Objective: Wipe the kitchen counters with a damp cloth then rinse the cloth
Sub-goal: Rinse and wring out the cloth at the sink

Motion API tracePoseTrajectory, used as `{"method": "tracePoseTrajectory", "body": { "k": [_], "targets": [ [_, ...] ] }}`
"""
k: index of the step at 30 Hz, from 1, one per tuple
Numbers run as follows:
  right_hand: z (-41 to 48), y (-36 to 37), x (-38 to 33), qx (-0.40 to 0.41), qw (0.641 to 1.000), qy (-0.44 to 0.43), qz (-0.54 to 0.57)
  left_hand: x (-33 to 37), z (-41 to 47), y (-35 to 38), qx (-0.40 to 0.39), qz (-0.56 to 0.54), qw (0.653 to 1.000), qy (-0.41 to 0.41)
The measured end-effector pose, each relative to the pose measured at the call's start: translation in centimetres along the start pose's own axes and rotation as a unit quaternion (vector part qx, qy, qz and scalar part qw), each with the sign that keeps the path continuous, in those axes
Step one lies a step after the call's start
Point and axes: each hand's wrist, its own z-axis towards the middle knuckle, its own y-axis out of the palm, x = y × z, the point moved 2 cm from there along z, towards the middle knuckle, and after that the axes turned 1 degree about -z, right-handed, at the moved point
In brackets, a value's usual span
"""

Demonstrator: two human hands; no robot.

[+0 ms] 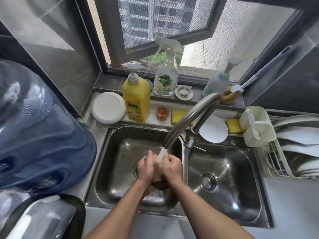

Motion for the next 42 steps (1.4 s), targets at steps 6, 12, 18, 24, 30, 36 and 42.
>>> {"method": "tracePoseTrajectory", "body": {
  "k": [6, 12, 18, 24, 30, 36, 42],
  "targets": [
    [-3.7, 0.8, -2.0, -0.011, 0.989, -0.126, 0.073, 0.2, 0.6, 0.2, 0.025, -0.029, 0.999, -0.029],
    [-1.9, 1.5, -1.6, -0.003, 0.993, -0.120, -0.020, -1.3, 0.2, 1.2, -0.028, -0.076, 0.997, -0.016],
    [1.1, 0.0, 0.2, -0.032, 0.997, -0.025, -0.071, -0.4, -0.3, 0.9, -0.051, -0.014, 0.998, 0.045],
    [-2.0, -0.7, -0.2, 0.016, 0.994, -0.092, 0.052, 0.1, 0.8, 0.0, 0.097, 0.073, 0.991, 0.052],
    [-2.7, 1.1, -1.5, -0.009, 0.993, -0.113, -0.020, -1.6, 0.3, 0.7, -0.034, 0.078, 0.996, 0.026],
    [0.2, 0.4, -0.1, -0.052, 0.996, -0.032, -0.059, 0.3, -1.8, 0.9, -0.047, 0.016, 0.995, 0.082],
    [-2.3, -0.8, 0.3, 0.024, 0.996, -0.082, -0.006, -0.5, 0.5, -2.2, 0.084, 0.073, 0.986, 0.128]
  ]
}}
